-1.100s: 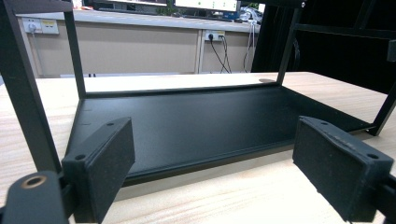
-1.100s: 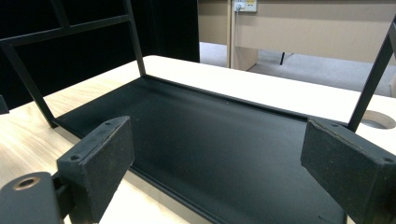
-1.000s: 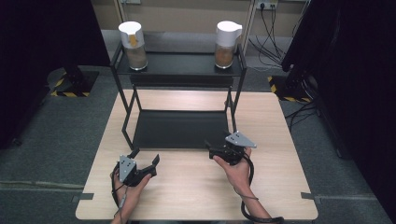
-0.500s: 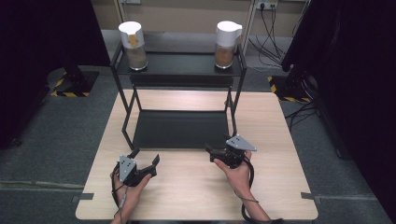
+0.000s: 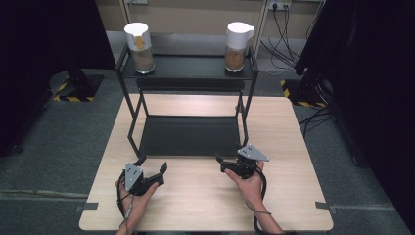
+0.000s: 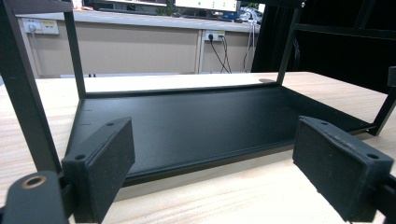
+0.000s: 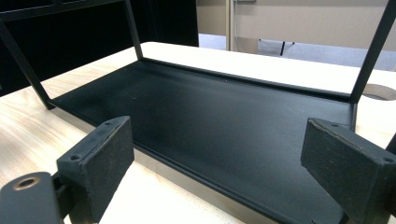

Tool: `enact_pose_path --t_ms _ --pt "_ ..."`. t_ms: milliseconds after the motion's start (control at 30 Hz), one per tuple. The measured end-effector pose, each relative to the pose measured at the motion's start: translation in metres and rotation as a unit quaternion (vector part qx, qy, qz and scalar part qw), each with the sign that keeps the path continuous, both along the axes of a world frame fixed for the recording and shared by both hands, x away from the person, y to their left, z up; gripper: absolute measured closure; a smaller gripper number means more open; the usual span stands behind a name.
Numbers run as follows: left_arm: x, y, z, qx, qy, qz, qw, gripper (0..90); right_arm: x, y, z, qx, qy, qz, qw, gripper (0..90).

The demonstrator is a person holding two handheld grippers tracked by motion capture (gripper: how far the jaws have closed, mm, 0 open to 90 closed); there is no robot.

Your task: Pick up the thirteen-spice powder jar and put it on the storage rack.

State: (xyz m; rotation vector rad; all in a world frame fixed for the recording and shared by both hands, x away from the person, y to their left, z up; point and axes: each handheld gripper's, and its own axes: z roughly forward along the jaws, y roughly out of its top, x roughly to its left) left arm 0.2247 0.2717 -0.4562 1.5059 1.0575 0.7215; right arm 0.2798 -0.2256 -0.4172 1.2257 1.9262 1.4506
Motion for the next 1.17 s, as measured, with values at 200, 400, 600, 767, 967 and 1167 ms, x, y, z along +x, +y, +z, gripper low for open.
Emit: enact_pose_path --t_ms 200,400,600,767,967,1167 --pt "0.000 0.000 0.000 0.000 0.000 0.000 1.0000 12.3 -0.001 0.000 -0.001 -0.001 0.002 0.001 1.0000 9.7" --pt "0.000 0.000 0.000 0.000 0.000 0.000 1.0000 12.3 -0.003 -0.001 -0.005 -0.001 0.004 -0.001 1.0000 9.7" --pt "0.000 0.000 0.000 0.000 0.000 0.000 1.0000 12.3 -0.006 -0.002 -0.011 0.003 0.009 -0.004 1.0000 9.8" --pt "0.000 0.000 0.000 0.000 0.000 0.000 1.0000 12.3 -0.008 -0.001 -0.016 0.005 0.011 -0.006 0.9999 9.7" --pt "0.000 0.000 0.000 -0.001 0.000 -0.001 1.0000 12.3 -0.011 0.000 -0.023 0.006 0.014 -0.006 0.9999 9.9" --pt "0.002 0.001 0.001 -0.003 0.005 -0.001 1.0000 12.6 -0.011 -0.002 -0.024 0.011 0.011 -0.005 0.9999 9.7"
